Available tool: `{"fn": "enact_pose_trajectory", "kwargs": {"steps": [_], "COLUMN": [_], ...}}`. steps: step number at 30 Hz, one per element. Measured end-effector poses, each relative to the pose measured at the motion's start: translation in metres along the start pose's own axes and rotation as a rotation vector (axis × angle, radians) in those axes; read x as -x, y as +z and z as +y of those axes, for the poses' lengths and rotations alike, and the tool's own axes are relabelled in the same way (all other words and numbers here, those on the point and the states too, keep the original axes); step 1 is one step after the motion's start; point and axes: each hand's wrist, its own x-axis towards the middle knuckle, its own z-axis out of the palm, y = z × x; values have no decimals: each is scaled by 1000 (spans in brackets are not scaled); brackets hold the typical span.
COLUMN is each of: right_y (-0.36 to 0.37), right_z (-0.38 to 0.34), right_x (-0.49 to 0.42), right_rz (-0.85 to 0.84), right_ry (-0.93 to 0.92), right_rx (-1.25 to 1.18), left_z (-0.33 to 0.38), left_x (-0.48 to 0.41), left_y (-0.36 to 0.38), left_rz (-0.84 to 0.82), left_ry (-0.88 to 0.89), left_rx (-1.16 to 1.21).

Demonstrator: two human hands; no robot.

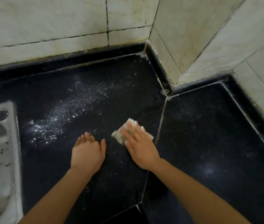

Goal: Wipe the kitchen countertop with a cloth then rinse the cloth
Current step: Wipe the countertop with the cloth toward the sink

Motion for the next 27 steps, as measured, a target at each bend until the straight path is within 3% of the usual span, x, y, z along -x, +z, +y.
{"fn": "enact_pose_trajectory", "kwargs": {"steps": [3,5,8,10,12,17,21,23,25,27], "right_y": [-10,-22,-41,-43,-33,-3,-5,-15,-27,-36], "right_z": [28,60,101,101,75,2,15,39,64,80], "right_x": [11,0,-28,-48,-63,-34,-11,-23,-46,-71], "right_rz": [-92,-58,116,120,130,78,-40,-49,2,69], "right_ry": [-295,-298,178,527,624,83,-269,-245,-53,130], "right_rx": [66,103,35,-44,-79,16,125,144,80,61], "left_z": [-1,-3,-6,-7,-7,-4,-15,-28,-44,-63], "left_x": [-2,-3,-3,-3,-5,-3,-12,-31,-59,-92], "left_y": [-1,2,4,4,4,3,-14,-36,-50,-56], "left_rz": [-1,-2,5,2,9,-32,-3,68,161,152], "left_ry": [13,19,26,30,32,33,104,101,114,89], "left_rx": [-10,-14,-9,8,21,-42,50,174,275,327]}}
